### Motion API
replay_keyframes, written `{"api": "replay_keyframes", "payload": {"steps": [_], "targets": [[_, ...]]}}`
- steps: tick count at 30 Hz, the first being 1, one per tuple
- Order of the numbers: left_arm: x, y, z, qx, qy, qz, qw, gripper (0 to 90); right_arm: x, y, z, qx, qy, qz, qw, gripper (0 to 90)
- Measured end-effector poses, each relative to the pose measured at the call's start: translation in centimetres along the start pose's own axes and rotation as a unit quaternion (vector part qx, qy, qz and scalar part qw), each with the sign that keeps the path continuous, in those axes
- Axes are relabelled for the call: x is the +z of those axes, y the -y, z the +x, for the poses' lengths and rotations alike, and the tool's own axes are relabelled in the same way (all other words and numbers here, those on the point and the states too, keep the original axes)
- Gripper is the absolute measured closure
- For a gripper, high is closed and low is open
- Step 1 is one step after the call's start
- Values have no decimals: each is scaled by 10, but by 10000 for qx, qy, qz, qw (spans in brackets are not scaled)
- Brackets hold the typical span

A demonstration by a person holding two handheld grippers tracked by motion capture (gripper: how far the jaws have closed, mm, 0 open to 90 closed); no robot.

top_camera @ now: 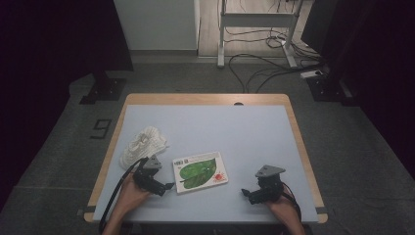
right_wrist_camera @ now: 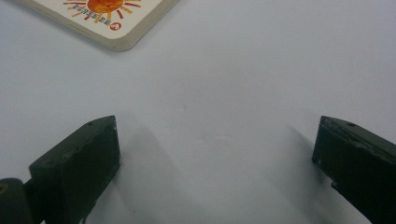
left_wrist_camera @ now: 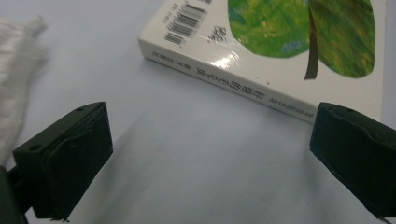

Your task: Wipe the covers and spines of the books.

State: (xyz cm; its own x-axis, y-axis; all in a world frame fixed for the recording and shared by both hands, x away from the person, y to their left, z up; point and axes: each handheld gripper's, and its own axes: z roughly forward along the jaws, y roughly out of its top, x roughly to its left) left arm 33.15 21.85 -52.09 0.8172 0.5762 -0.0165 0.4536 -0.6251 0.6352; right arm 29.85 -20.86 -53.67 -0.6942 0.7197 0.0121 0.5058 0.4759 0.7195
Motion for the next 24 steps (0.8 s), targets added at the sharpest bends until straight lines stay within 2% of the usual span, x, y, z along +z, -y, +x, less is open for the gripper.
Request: {"api": "replay_keyframes", "payload": {"steps": [3, 10, 15, 24], "targets": [[5, 1, -4, 164, -1, 56, 9999, 0, 0, 0, 0, 0, -7, 7, 10000, 2], [7, 1, -6, 211, 61, -48, 9997, 0, -1, -1, -3, -95, -138, 34, 9999, 0], [12, -3, -14, 288, 98, -107, 9995, 0, -3, -5, -6, -122, -145, 54, 9998, 2], [20, -12, -26, 453, 250, -113, 9986, 0, -9, -19, -13, -224, -228, -73, 9995, 15]]}}
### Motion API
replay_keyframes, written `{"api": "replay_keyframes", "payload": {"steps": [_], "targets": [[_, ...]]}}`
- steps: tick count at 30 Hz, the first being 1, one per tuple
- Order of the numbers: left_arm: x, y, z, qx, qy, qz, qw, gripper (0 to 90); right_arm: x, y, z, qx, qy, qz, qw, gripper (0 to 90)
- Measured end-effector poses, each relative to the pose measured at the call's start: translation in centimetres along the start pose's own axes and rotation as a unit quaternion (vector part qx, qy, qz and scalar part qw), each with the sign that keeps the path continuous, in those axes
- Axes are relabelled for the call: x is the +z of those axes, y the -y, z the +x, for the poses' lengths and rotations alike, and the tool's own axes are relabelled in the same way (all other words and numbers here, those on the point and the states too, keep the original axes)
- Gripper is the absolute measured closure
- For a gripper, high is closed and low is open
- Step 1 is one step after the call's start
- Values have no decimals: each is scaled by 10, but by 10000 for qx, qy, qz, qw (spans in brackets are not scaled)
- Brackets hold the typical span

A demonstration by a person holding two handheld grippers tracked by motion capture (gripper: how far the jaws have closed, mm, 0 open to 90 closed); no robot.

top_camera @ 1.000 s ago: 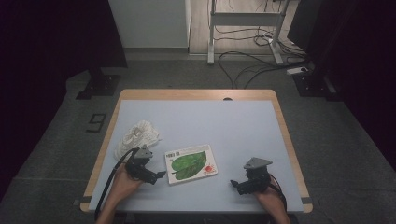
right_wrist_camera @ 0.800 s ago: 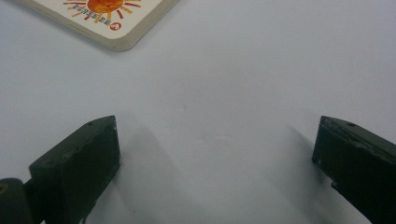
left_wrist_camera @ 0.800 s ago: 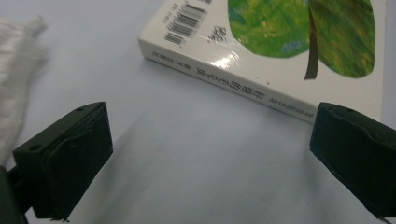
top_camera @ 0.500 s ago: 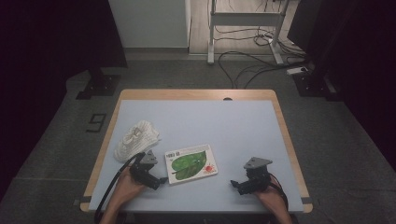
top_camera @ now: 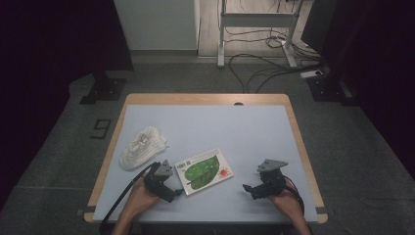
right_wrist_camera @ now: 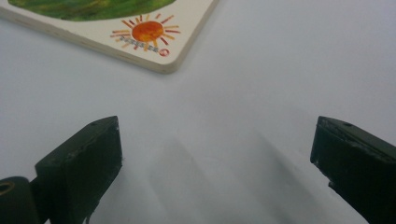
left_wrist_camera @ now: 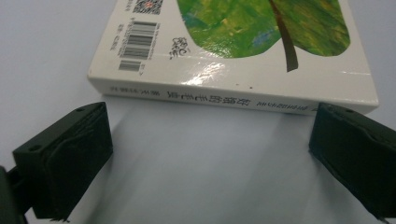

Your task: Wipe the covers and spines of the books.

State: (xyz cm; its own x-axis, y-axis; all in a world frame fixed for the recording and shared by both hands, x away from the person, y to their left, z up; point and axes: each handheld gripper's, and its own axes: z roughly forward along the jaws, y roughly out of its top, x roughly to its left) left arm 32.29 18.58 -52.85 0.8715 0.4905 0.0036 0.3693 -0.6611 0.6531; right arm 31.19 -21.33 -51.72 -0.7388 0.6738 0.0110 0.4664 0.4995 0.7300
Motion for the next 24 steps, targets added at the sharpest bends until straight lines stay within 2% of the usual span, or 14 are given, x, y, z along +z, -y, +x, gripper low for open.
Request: {"api": "replay_keyframes", "payload": {"steps": [4, 9, 15, 24], "targets": [[4, -5, -5, 61, 43, 5, 10000, 0, 2, -10, -1, -30, 22, 31, 10000, 0], [6, -7, -8, 25, 16, 0, 10000, 0, 10, -26, -2, -91, -46, 12, 9999, 0], [7, -7, -8, 2, 21, -9, 10000, 0, 27, -43, 0, -210, -86, 100, 9997, 0], [7, -7, -8, -5, 18, -11, 10000, 0, 59, -69, 2, -392, -274, 207, 9986, 0]]}}
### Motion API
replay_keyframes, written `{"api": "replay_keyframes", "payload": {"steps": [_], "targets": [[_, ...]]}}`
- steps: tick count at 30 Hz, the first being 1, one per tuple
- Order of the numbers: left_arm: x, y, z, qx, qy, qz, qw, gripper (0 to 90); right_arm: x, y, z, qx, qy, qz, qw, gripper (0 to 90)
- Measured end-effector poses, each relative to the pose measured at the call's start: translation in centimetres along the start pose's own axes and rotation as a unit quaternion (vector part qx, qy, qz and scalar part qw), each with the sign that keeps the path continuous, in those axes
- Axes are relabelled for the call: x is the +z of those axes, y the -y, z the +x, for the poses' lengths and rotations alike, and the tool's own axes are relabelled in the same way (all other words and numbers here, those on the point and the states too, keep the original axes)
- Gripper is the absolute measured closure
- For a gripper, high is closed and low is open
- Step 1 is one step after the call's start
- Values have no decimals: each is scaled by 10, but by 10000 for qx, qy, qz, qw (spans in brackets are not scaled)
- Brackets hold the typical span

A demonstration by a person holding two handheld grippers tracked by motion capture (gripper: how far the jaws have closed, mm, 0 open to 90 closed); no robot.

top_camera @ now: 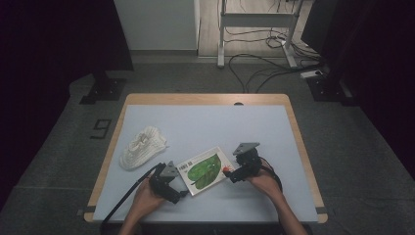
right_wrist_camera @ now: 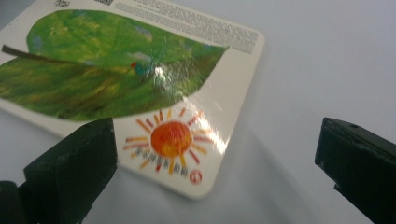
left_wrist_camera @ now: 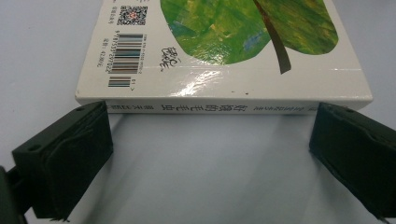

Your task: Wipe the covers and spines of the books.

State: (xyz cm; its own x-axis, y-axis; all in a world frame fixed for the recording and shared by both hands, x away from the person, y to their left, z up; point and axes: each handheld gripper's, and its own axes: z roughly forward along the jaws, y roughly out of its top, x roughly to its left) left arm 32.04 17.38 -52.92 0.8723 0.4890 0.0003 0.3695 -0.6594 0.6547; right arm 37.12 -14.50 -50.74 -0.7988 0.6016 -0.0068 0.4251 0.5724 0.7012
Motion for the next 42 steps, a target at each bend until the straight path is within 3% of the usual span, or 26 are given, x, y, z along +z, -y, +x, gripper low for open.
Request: {"api": "replay_keyframes", "payload": {"steps": [17, 25, 35, 42], "targets": [[0, 0, 0, -14, 7, -10, 10000, 0, 52, -33, -9, 70, -438, 186, 9988, 0], [0, 0, 0, -15, 6, -12, 10000, 0, 65, -40, -13, 282, -742, 148, 9967, 0], [0, 0, 0, -20, 3, -6, 10000, 0, 64, -40, -14, 538, -719, -4, 9960, 9], [0, 0, 0, -28, 5, -11, 10000, 0, 48, -46, -13, 653, -753, -350, 9944, 17]]}}
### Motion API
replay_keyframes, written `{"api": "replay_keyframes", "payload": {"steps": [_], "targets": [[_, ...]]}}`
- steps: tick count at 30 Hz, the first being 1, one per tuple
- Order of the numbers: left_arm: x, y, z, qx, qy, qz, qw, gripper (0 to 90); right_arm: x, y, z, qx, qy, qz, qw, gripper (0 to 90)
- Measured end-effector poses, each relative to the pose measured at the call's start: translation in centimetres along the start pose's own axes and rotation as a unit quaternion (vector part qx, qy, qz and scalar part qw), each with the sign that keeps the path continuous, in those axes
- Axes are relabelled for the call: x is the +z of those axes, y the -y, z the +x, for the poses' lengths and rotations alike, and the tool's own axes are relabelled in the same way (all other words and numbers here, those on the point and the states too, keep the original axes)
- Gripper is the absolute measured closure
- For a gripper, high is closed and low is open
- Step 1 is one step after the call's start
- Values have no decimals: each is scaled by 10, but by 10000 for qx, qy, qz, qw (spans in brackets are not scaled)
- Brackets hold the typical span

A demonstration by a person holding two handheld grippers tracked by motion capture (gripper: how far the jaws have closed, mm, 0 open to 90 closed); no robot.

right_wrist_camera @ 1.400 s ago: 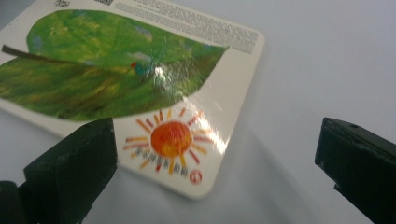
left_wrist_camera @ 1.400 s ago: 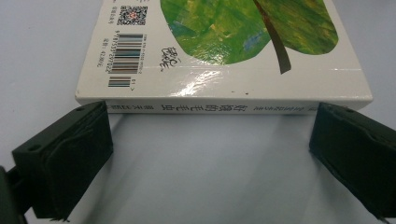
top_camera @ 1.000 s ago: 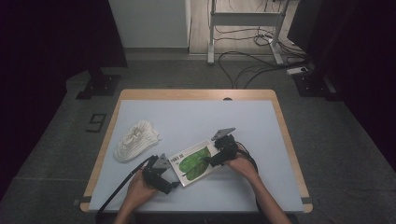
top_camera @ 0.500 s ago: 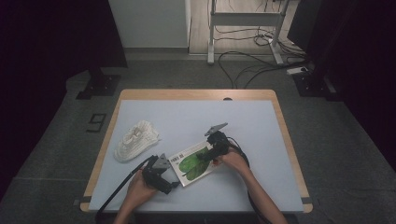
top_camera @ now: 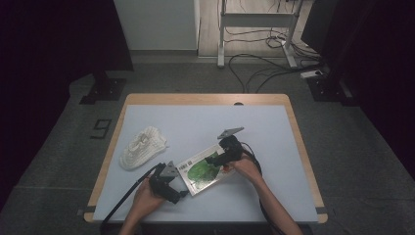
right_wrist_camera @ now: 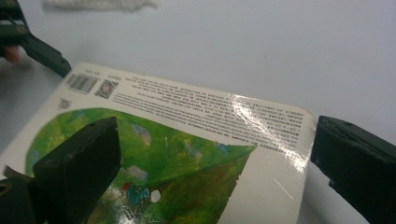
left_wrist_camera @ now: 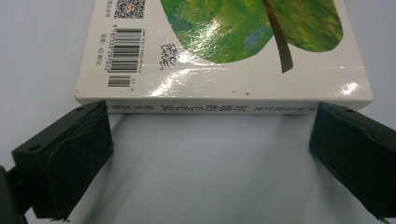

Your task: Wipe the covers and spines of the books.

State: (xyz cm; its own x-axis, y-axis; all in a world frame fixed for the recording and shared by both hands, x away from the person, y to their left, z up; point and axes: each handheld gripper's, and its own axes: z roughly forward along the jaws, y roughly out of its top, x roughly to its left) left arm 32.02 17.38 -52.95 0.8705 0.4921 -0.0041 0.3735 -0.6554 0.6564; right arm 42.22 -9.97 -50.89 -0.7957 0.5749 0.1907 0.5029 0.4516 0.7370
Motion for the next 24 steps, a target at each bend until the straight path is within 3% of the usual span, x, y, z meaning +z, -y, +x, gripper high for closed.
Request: {"api": "replay_keyframes", "payload": {"steps": [4, 11, 24], "targets": [[0, 0, 0, 0, -1, 1, 10000, 0, -8, -3, 3, 76, -44, -107, 9999, 21], [0, 0, 0, 7, -4, 4, 10000, 0, -18, -1, 8, 114, -49, -22, 9999, 43], [0, 0, 0, 12, -8, 10, 10000, 0, -34, 8, 12, 330, -177, -121, 9992, 55]]}}
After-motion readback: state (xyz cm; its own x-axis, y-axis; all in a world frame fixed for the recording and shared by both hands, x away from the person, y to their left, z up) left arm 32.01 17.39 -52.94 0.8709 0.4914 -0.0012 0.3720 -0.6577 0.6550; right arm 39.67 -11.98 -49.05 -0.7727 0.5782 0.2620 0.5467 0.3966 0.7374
